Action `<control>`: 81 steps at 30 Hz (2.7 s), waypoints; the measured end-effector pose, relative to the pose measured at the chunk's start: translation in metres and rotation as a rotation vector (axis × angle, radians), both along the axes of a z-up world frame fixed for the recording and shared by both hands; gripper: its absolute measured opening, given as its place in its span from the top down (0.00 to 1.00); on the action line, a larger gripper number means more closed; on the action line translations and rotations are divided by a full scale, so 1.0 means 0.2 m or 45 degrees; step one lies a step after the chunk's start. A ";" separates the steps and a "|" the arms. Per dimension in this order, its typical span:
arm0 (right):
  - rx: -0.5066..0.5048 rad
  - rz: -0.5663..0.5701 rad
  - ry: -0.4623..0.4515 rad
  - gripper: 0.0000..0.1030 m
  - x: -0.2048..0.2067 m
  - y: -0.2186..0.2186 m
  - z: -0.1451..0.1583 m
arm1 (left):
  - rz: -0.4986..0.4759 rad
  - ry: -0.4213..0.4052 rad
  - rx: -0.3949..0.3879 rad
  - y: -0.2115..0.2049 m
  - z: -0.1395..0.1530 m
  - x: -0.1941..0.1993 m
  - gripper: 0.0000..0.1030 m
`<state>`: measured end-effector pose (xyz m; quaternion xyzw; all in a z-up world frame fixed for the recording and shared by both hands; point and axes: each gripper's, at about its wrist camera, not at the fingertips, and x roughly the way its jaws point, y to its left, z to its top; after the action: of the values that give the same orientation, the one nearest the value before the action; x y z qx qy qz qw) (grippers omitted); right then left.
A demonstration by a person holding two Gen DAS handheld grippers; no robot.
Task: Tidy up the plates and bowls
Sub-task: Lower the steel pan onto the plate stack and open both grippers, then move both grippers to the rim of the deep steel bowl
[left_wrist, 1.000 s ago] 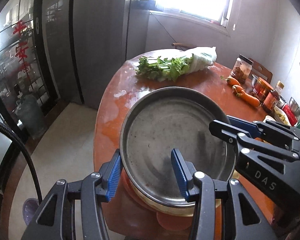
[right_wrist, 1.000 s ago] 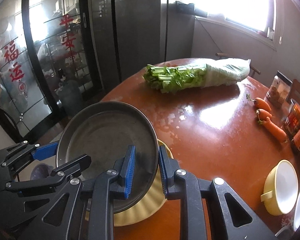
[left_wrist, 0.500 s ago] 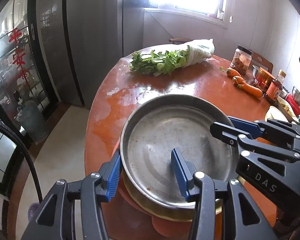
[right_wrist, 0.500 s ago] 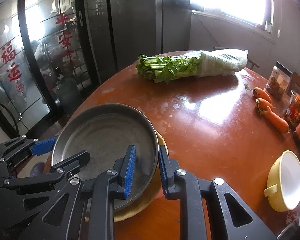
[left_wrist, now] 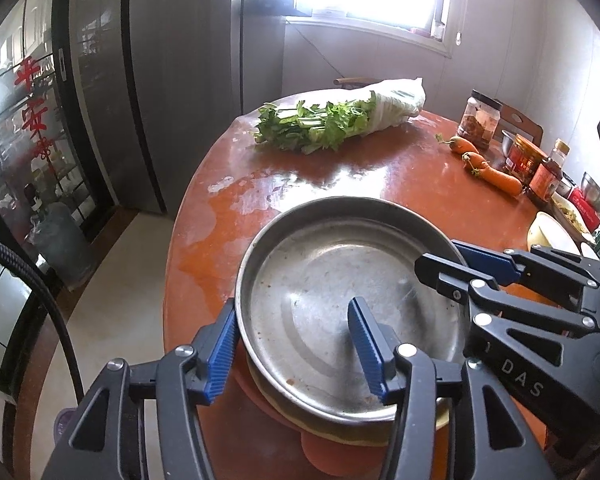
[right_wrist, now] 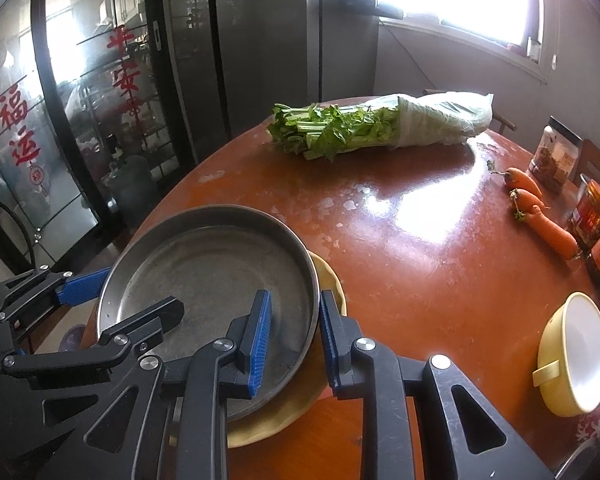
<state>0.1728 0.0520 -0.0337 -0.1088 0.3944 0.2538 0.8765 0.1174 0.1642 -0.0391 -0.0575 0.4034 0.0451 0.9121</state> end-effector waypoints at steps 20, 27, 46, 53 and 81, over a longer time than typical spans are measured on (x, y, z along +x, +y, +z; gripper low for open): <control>0.050 -0.026 0.011 0.68 0.00 0.00 0.00 | 0.044 -0.054 0.000 0.09 0.06 -0.03 0.38; 0.139 -0.086 -0.024 0.52 -0.01 -0.08 0.09 | 0.022 -0.133 0.043 0.04 0.14 -0.07 0.36; 0.237 -0.309 -0.214 0.35 -0.22 -0.60 0.34 | -0.125 -0.260 0.103 -0.37 0.34 -0.16 0.22; 0.260 -0.388 -0.280 0.27 -0.32 -0.82 0.41 | -0.181 -0.320 0.092 -0.58 0.41 -0.22 0.13; 0.173 -0.721 -0.370 0.20 -0.68 -1.59 0.36 | -0.433 -0.269 0.068 -1.24 0.31 -0.27 0.10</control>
<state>0.0372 -0.2665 0.0377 0.0288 0.2617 0.0077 0.9647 0.0642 -0.0828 0.0237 0.0312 0.3079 -0.1052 0.9451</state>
